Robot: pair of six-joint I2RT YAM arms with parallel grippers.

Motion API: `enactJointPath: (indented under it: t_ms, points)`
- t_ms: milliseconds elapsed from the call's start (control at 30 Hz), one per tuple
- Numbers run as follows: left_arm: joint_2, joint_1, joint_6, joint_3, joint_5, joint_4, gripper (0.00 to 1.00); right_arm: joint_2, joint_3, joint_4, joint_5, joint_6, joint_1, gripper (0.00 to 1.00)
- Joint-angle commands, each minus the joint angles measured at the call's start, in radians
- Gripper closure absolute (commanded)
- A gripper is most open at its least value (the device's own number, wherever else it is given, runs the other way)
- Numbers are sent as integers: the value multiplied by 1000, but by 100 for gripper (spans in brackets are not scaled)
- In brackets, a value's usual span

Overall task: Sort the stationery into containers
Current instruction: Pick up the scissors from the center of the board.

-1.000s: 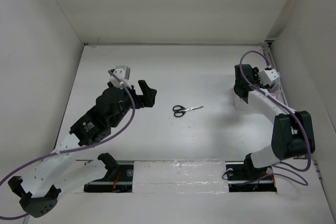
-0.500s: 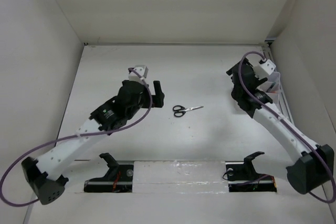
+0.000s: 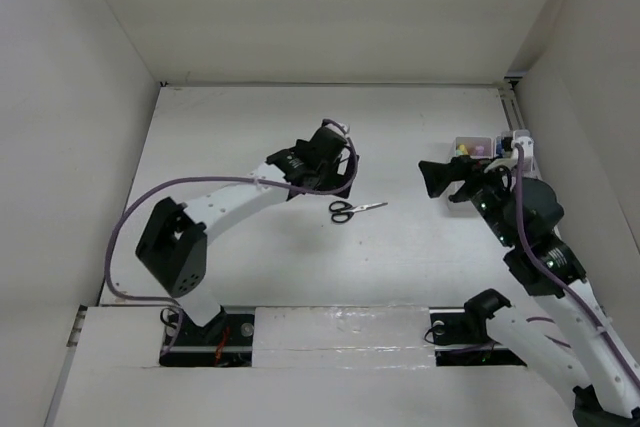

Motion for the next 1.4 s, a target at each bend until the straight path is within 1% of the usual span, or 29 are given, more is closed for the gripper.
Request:
enactJointPath:
  t_ms: [0,100,267,367,400,533,633,700,733,1000,1067,1200,1267,1333,1367]
  points:
    - [84,1,102,51,21,0,2,-75,-10,-46,-173,-42,36,7]
    - [164,1,132,79,46,23,5,-129,-20,-60,-182,-22,66,6]
    - [244,32,141,97,70,57,6,-150,-20,-129,-193,-32,95,6]
    - [290,44,141,97,100,57,8,-175,-29,-129,-193,-32,95,6]
    - [290,44,141,97,90,57,10,-175,-29,-129,-193,-32,95,6]
    - [290,66,132,88,81,66,10,-175,-29,-120,-202,-32,95,6]
    - [301,66,132,88,81,57,15,-166,-29,-99,-223,-32,105,6]
    - [312,66,132,88,81,57,15,-155,-29,-77,-223,-32,105,6]
    - [312,66,132,79,81,48,17,-144,-29,-77,-223,-32,105,6]
    - [312,66,132,60,110,37,18,-124,-29,-59,-223,-42,105,6]
    - [330,66,132,60,100,19,20,-124,-29,-59,-234,-42,105,6]
    - [377,66,123,91,72,-17,27,-124,-29,-59,-234,-42,105,6]
    - [378,66,122,91,72,-17,27,-133,-29,-59,-234,-42,105,6]
    - [368,66,122,82,72,-17,31,-133,-20,-59,-234,-42,105,6]
    - [368,66,122,82,72,-17,31,-133,-20,-68,-234,-42,105,6]
